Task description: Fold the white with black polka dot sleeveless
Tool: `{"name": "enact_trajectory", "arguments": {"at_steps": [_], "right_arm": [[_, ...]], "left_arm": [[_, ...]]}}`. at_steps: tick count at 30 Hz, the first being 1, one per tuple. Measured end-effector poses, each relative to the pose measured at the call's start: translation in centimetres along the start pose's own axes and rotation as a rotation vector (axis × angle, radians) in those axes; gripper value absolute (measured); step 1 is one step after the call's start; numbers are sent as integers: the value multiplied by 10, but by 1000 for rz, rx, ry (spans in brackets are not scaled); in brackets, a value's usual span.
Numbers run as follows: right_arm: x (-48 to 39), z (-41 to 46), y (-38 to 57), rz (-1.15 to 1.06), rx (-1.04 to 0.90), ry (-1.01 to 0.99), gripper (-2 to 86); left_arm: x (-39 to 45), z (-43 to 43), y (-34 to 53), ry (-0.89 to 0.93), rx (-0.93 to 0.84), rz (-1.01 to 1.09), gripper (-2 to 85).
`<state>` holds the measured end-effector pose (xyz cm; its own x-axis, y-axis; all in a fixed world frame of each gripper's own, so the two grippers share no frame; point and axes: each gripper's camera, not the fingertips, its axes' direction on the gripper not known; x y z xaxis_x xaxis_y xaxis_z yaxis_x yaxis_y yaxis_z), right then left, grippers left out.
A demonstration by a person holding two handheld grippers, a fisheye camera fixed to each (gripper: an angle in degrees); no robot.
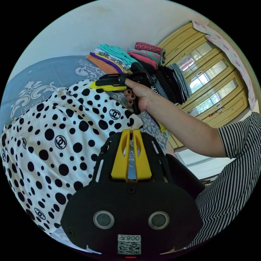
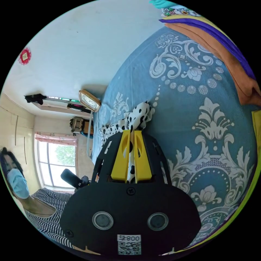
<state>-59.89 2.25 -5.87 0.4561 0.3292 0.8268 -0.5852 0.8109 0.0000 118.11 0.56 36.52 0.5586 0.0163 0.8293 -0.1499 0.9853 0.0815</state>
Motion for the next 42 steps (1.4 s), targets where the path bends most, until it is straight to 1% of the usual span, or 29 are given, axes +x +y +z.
{"name": "enact_trajectory", "arguments": {"at_steps": [6, 8, 9, 11, 12, 14, 15, 17, 19, 25, 29, 37, 40, 42], "right_arm": [[-67, 46, 0, -65, 75, -74, 20], [-95, 68, -3, -99, 89, -78, 20], [-116, 85, -5, -128, 89, -77, 20], [-149, 116, -10, -179, 82, -58, 20], [-172, 139, -12, -214, 68, -40, 20], [-204, 179, -17, -263, 36, -9, 20], [-223, 207, -19, -289, 12, 15, 21], [-247, 254, -24, -318, -40, 40, 21], [-273, 316, -29, -342, -93, 86, 22], [-315, 451, -45, -354, -220, 210, 22], [-336, 509, -51, -355, -253, 235, 23], [-388, 623, -65, -399, -345, 318, 29], [-411, 654, -64, -438, -361, 364, 31], [-423, 670, -63, -455, -377, 394, 33]], "left_arm": [[-43, -69, 114, 42, 155, -92, 19], [-67, -104, 173, 65, 232, -155, 19], [-73, -112, 189, 68, 252, -174, 19], [-101, -145, 257, 80, 332, -258, 19], [-108, -152, 275, 81, 351, -280, 19], [-135, -178, 347, 62, 413, -361, 18], [-142, -183, 364, 55, 424, -381, 18], [-169, -194, 432, 42, 460, -469, 18], [-190, -196, 480, 49, 486, -528, 18], [-249, -189, 620, 107, 572, -709, 18], [-278, -179, 701, 148, 630, -810, 18], [-305, -163, 810, 134, 653, -867, 19], [-309, -156, 849, 146, 687, -888, 18], [-311, -150, 868, 151, 681, -896, 17]]}}
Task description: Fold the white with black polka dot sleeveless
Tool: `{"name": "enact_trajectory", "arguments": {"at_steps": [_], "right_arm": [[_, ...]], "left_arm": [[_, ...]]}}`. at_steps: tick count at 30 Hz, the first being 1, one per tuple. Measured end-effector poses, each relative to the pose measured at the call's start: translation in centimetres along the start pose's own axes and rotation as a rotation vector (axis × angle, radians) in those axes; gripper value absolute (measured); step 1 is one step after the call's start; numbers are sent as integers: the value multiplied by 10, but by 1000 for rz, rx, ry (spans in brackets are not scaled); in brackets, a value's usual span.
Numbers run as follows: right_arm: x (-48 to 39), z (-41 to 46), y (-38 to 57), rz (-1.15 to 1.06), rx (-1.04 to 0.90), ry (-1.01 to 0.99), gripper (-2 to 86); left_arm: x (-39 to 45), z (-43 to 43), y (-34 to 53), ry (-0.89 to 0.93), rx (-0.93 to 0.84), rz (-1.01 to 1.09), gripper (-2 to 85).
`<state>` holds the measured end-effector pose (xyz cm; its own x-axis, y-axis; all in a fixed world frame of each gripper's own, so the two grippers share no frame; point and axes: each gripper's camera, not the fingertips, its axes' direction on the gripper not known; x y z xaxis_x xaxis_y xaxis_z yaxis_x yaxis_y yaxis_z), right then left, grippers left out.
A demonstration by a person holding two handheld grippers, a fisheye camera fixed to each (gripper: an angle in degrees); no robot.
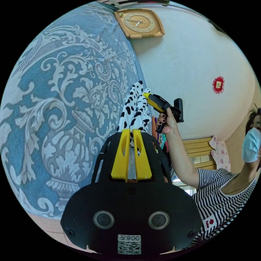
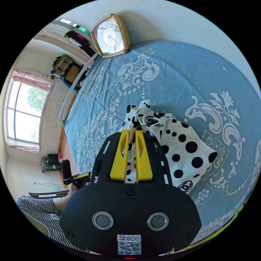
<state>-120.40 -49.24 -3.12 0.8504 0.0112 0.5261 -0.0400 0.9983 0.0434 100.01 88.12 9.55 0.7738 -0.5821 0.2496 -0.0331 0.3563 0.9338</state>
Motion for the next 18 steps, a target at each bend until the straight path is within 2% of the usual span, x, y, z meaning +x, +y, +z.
{"name": "enact_trajectory", "arguments": {"at_steps": [6, 11, 16, 18], "right_arm": [[-56, 6, -21, -107, 0, 24, 32], [-103, -8, -21, -211, 31, 96, 19], [-114, -10, -16, -213, 69, 209, 4], [-112, -5, -22, -188, 65, 190, 2]], "left_arm": [[-33, -29, 37, -29, 45, 4, 5], [-30, -46, 61, -32, 71, 121, 2], [-18, -22, 67, -57, -32, 256, 1], [-18, -10, 68, -104, -72, 270, 2]]}}
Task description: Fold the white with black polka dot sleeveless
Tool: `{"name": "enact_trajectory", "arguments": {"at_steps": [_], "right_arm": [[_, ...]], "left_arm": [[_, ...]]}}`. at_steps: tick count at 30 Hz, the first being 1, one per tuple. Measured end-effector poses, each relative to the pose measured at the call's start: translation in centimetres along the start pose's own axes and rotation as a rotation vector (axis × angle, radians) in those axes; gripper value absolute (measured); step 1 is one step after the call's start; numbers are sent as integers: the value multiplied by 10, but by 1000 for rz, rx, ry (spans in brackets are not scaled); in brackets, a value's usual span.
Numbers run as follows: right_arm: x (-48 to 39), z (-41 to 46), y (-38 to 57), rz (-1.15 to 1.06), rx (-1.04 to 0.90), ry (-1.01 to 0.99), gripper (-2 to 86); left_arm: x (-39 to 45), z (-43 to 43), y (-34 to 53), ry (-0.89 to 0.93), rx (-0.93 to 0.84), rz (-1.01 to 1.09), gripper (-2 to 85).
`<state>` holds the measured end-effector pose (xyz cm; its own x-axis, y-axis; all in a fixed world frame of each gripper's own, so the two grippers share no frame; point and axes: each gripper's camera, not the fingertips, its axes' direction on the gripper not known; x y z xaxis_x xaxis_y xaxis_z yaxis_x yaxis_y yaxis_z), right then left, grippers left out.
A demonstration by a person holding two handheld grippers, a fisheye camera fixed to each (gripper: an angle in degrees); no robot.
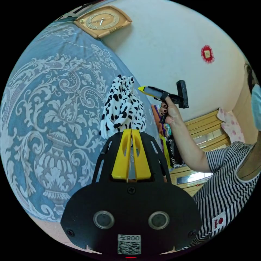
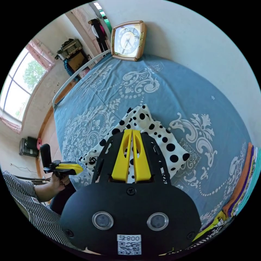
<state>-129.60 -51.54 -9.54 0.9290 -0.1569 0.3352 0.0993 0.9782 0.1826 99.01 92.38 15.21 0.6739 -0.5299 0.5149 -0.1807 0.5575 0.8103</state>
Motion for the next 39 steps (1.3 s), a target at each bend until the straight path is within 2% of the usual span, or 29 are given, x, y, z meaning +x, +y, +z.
{"name": "enact_trajectory", "arguments": {"at_steps": [4, 9, 10, 14, 18, 22, 27, 29, 33, 34, 39], "right_arm": [[-7, 12, -24, 14, 40, 10, 1], [-27, 59, -56, -14, -63, 74, 0], [-31, 57, -57, -34, -15, 37, 0], [-34, 65, -64, -20, -58, -104, 1], [-45, 48, -62, -16, -56, -76, 1], [-59, 1, -44, -14, 62, -63, 1], [-90, -37, -3, -59, 111, -62, 1], [-102, -34, 14, -85, 88, -88, 1], [-117, 9, 32, -91, -75, -14, 1], [-118, 6, 38, -90, -19, -30, 1], [-118, -12, 43, -52, -59, -76, 1]], "left_arm": [[2, 12, 8, -172, -39, 20, 2], [-10, 17, 19, -150, -56, -14, 2], [-13, 17, 21, -136, -57, -20, 1], [-19, 18, 30, -118, -51, -20, 2], [-24, 18, 36, -92, -46, -30, 2], [-26, 15, 43, -80, -28, -26, 1], [-29, 8, 50, -61, 15, -31, 1], [-31, 8, 51, -53, 19, -39, 1], [-35, 9, 50, -35, 13, -63, 1], [-34, 8, 49, -33, 15, -64, 1], [-14, -3, 50, -48, 65, -3, 1]]}}
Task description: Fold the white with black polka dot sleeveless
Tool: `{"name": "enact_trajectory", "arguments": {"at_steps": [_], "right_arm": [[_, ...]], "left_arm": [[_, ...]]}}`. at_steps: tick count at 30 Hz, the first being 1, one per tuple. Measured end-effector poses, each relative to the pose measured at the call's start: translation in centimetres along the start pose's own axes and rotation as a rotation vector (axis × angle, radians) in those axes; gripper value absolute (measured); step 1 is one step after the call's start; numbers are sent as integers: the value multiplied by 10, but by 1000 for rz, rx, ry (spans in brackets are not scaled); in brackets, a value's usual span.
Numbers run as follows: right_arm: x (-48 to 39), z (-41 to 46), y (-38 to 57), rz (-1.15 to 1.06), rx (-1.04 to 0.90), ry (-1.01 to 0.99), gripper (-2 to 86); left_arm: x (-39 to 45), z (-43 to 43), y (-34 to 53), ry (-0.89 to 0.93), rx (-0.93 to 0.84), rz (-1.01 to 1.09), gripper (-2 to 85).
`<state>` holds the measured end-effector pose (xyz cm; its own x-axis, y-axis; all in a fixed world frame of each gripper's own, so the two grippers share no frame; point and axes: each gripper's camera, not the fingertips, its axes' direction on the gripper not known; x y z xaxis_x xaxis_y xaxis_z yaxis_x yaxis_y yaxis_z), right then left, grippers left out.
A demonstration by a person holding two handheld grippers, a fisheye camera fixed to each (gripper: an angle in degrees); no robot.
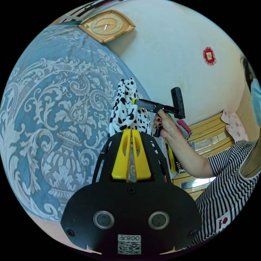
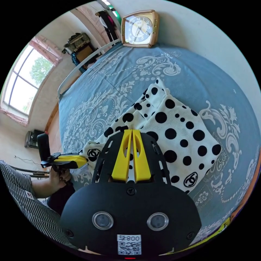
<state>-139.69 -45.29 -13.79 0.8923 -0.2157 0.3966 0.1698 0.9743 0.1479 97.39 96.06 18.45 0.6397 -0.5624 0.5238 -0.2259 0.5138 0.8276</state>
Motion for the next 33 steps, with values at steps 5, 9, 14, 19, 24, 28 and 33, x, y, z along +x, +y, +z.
{"name": "enact_trajectory", "arguments": {"at_steps": [5, 9, 14, 19, 24, 28, 33], "right_arm": [[-27, -41, 26, -29, 103, -14, 1], [-41, -20, 37, -44, -2, -34, 1], [-39, -17, 39, -13, -43, -57, 1], [-36, -51, 65, 18, 8, -93, 1], [-24, -114, 119, 71, 106, -112, 1], [-19, -142, 182, 101, 101, -166, 1], [-24, -113, 248, 148, -94, -127, 1]], "left_arm": [[34, -4, -23, -54, 13, 99, 1], [19, 17, -39, -174, -78, 24, 1], [5, 12, -51, -66, -35, -50, 1], [10, 12, -65, -37, -29, -58, 1], [37, 1, -80, -9, 12, -16, 2], [50, 8, -111, -80, -16, -35, 2], [51, 16, -136, -121, -41, -98, 2]]}}
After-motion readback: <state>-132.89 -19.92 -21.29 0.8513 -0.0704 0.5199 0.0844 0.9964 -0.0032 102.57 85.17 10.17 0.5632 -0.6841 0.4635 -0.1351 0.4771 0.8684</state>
